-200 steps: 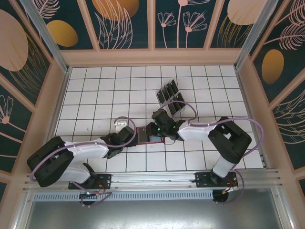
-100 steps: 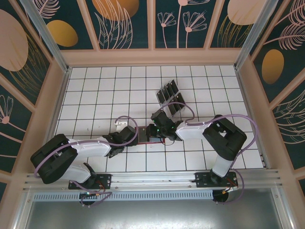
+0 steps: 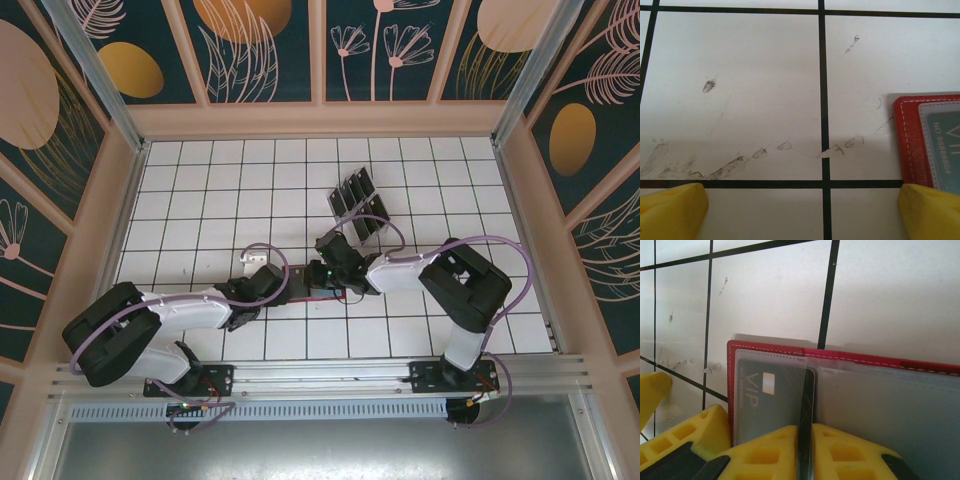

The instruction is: Put the credit cards into the card holder

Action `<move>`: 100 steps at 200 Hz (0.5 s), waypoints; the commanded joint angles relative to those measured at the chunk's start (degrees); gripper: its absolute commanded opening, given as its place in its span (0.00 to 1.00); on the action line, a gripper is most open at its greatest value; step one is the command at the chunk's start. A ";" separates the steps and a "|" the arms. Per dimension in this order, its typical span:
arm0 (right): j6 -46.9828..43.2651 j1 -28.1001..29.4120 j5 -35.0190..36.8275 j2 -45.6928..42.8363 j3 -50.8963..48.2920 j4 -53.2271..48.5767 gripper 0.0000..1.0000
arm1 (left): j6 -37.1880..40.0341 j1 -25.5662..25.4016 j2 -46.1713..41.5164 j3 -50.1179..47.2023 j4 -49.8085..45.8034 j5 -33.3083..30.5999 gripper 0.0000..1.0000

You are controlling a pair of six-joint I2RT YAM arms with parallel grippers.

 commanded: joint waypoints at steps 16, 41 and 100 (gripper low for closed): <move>0.73 0.39 -0.90 1.66 0.77 0.42 0.15 | -0.95 0.89 -3.80 2.71 -6.48 -4.94 0.99; 0.79 0.39 -0.81 1.67 0.60 0.37 0.15 | -0.06 2.71 -3.16 4.14 -7.62 -4.96 0.99; 0.87 0.49 -0.81 1.48 0.59 0.33 0.16 | -0.22 3.58 3.10 3.68 -5.55 -1.28 0.99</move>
